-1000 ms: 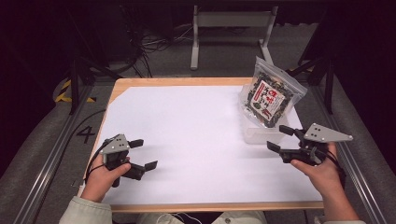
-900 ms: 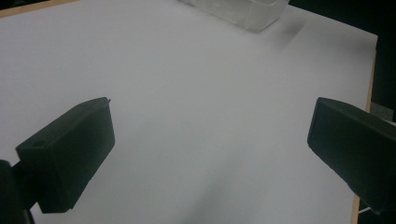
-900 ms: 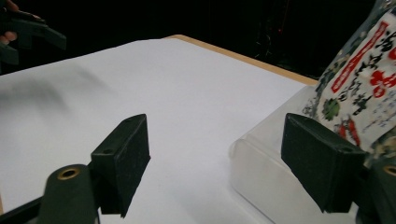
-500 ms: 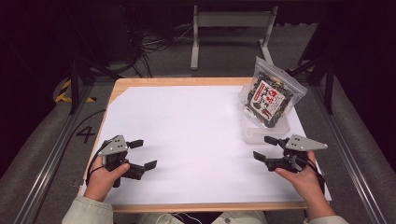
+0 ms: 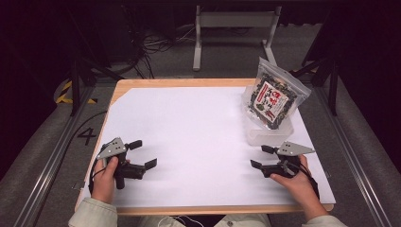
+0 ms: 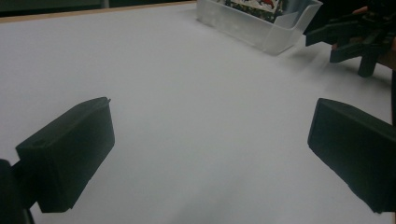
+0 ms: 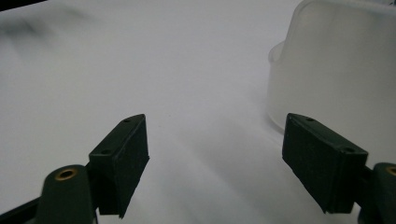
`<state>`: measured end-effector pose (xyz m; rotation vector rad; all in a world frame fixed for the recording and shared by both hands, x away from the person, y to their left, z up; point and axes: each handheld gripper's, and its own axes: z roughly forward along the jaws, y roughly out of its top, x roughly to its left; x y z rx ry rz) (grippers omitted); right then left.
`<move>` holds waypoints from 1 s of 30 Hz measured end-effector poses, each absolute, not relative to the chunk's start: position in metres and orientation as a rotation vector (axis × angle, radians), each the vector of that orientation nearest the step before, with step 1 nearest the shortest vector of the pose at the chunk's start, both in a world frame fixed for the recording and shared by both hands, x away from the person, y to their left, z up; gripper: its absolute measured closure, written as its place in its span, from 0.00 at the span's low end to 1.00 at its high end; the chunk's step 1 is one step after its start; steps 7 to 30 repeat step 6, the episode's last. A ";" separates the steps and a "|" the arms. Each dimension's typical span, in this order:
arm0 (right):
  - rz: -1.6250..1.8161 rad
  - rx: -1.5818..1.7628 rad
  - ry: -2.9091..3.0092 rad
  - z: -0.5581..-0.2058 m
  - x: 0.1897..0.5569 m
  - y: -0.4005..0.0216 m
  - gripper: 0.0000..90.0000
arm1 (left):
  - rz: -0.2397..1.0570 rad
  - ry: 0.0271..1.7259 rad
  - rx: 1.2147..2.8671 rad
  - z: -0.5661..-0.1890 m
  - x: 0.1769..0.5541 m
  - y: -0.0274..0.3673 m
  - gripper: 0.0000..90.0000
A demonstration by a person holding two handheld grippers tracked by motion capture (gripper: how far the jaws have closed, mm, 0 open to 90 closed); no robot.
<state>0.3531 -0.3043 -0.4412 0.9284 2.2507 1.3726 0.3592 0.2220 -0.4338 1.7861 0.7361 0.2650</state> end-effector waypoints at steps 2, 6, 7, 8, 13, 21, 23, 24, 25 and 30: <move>1.365 0.925 2.251 -0.441 0.353 -0.304 0.25 | 0.281 0.737 1.804 -0.436 0.360 0.222 0.02; 1.378 0.929 2.237 -0.440 0.353 -0.306 0.25 | 0.282 0.752 1.806 -0.442 0.360 0.222 0.01; 1.378 0.929 2.237 -0.440 0.353 -0.306 0.25 | 0.282 0.752 1.806 -0.442 0.360 0.222 0.01; 1.378 0.929 2.237 -0.440 0.353 -0.306 0.25 | 0.282 0.752 1.806 -0.442 0.360 0.222 0.01; 1.378 0.929 2.237 -0.440 0.353 -0.306 0.25 | 0.282 0.752 1.806 -0.442 0.360 0.222 0.01; 1.378 0.929 2.237 -0.440 0.353 -0.306 0.25 | 0.282 0.752 1.806 -0.442 0.360 0.222 0.01; 1.378 0.929 2.237 -0.440 0.353 -0.306 0.25 | 0.282 0.752 1.806 -0.442 0.360 0.222 0.01; 1.378 0.929 2.237 -0.440 0.353 -0.306 0.25 | 0.282 0.752 1.806 -0.442 0.360 0.222 0.01; 1.378 0.929 2.237 -0.440 0.353 -0.306 0.25 | 0.282 0.752 1.806 -0.442 0.360 0.222 0.01; 1.378 0.929 2.237 -0.440 0.353 -0.306 0.25 | 0.282 0.752 1.806 -0.442 0.360 0.222 0.01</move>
